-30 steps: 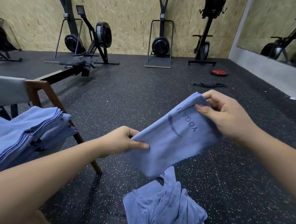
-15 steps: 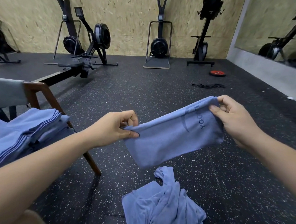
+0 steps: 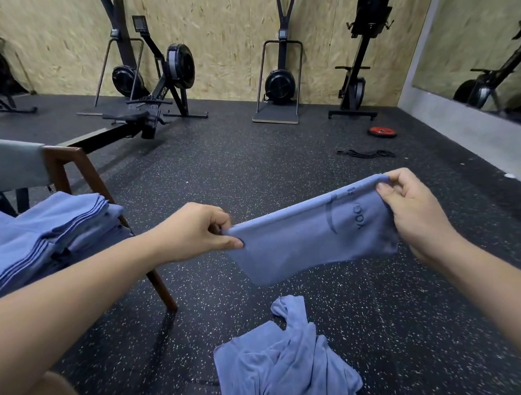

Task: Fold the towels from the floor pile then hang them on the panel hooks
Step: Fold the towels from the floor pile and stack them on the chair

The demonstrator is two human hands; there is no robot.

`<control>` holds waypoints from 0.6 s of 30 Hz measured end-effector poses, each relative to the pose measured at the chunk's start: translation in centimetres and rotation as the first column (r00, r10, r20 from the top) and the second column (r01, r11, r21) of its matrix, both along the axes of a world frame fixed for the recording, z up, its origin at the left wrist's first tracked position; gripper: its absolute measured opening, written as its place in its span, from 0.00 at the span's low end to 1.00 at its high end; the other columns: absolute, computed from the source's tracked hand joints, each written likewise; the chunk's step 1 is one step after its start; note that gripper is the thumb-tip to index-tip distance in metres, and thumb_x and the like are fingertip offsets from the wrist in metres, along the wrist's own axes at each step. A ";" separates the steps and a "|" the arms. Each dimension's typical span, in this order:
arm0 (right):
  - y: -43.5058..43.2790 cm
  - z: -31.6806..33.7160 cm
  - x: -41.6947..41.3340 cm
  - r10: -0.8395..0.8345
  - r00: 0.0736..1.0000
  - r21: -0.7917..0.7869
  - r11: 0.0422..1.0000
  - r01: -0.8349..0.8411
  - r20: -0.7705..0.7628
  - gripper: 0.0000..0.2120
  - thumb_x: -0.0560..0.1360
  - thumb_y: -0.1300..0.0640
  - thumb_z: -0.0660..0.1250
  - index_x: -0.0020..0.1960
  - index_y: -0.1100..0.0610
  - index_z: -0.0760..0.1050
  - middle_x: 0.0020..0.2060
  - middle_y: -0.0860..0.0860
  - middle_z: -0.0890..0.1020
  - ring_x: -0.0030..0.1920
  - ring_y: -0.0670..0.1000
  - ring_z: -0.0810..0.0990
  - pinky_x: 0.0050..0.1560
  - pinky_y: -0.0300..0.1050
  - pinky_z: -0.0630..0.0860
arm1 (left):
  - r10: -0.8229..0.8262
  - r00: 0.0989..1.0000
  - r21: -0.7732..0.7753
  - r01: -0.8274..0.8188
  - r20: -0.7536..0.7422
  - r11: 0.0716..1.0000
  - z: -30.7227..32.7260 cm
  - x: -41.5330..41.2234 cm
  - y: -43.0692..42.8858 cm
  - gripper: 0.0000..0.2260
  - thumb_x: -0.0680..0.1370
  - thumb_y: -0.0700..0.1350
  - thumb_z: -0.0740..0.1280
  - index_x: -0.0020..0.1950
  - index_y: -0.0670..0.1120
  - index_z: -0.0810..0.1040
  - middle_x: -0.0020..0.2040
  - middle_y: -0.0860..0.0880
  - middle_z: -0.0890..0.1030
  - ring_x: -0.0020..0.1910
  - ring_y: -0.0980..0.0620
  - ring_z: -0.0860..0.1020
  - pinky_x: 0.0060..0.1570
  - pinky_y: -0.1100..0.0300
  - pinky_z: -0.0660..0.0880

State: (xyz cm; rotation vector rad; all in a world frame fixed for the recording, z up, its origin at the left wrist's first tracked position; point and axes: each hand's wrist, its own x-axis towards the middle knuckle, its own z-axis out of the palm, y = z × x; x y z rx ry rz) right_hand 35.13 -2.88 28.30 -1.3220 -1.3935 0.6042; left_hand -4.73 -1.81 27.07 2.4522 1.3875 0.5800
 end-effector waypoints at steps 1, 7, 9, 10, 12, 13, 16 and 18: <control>0.1 0.0 0.0 -0.020 1.000 0.000 1.000 0.020 -0.005 0.05 0.85 0.53 0.64 0.53 0.46 0.77 0.41 0.48 0.84 0.45 0.48 0.80 0.52 0.53 0.76 | 0.038 0.999 -0.016 -0.038 0.038 0.999 0.1 -0.1 0.1 0.19 0.74 0.62 0.79 0.36 0.49 0.78 0.34 0.55 0.78 0.33 0.57 0.73 0.34 0.60 0.68; 0.0 -0.6 -1.1 -0.133 0.990 0.028 0.991 0.132 0.042 0.03 0.86 0.51 0.62 0.58 0.49 0.73 0.46 0.49 0.83 0.49 0.51 0.80 0.53 0.54 0.75 | 0.201 0.949 -0.008 -0.205 0.244 0.979 0.7 0.5 0.0 0.22 0.78 0.62 0.74 0.33 0.47 0.78 0.26 0.53 0.76 0.26 0.56 0.68 0.28 0.60 0.64; -0.4 -0.5 -1.6 -0.166 0.984 0.063 0.985 0.162 0.071 0.04 0.88 0.50 0.60 0.59 0.50 0.71 0.46 0.47 0.82 0.47 0.48 0.79 0.48 0.48 0.73 | 0.233 0.900 -0.012 -0.246 0.368 0.969 0.5 0.9 0.0 0.19 0.78 0.58 0.76 0.36 0.46 0.78 0.29 0.51 0.80 0.28 0.55 0.71 0.30 0.58 0.68; -0.5 -0.5 -1.9 -0.184 0.980 0.079 0.981 0.178 0.081 0.05 0.88 0.50 0.60 0.59 0.50 0.70 0.47 0.46 0.82 0.47 0.46 0.78 0.46 0.46 0.72 | 0.242 0.862 -0.034 -0.254 0.446 0.967 0.4 1.0 0.1 0.18 0.79 0.56 0.76 0.38 0.46 0.77 0.30 0.51 0.79 0.29 0.55 0.71 0.32 0.56 0.72; -0.8 -0.3 -2.2 -0.212 0.973 0.112 0.973 0.202 0.091 0.05 0.88 0.49 0.59 0.60 0.50 0.69 0.47 0.46 0.81 0.46 0.45 0.78 0.44 0.48 0.69 | 0.260 0.771 -0.088 -0.258 0.581 0.962 0.0 1.4 0.3 0.15 0.81 0.54 0.74 0.43 0.48 0.74 0.34 0.53 0.77 0.33 0.54 0.73 0.38 0.46 0.80; -0.8 -0.2 -2.3 -0.223 0.970 0.131 0.969 0.210 0.101 0.06 0.88 0.49 0.59 0.60 0.51 0.68 0.47 0.47 0.81 0.45 0.46 0.78 0.44 0.49 0.68 | 0.272 0.736 -0.109 -0.262 0.620 0.959 -0.2 1.6 0.4 0.13 0.82 0.54 0.73 0.46 0.50 0.73 0.36 0.53 0.77 0.36 0.54 0.74 0.42 0.41 0.81; -0.9 -0.4 -2.7 -0.237 0.963 0.166 0.962 0.214 0.131 0.07 0.88 0.49 0.59 0.59 0.52 0.68 0.43 0.49 0.80 0.40 0.45 0.75 0.41 0.46 0.69 | 0.303 0.666 -0.109 -0.316 0.682 0.942 -0.6 2.7 0.3 0.09 0.84 0.53 0.69 0.53 0.54 0.69 0.44 0.52 0.76 0.41 0.55 0.74 0.45 0.41 0.76; -1.0 -0.5 -3.0 -0.226 0.966 0.169 0.964 0.204 0.124 0.08 0.87 0.46 0.61 0.58 0.51 0.69 0.42 0.49 0.80 0.39 0.45 0.75 0.43 0.48 0.70 | 0.311 0.586 -0.107 -0.355 0.749 0.929 -0.6 3.6 0.2 0.07 0.86 0.51 0.66 0.59 0.53 0.68 0.47 0.52 0.76 0.40 0.62 0.74 0.46 0.51 0.70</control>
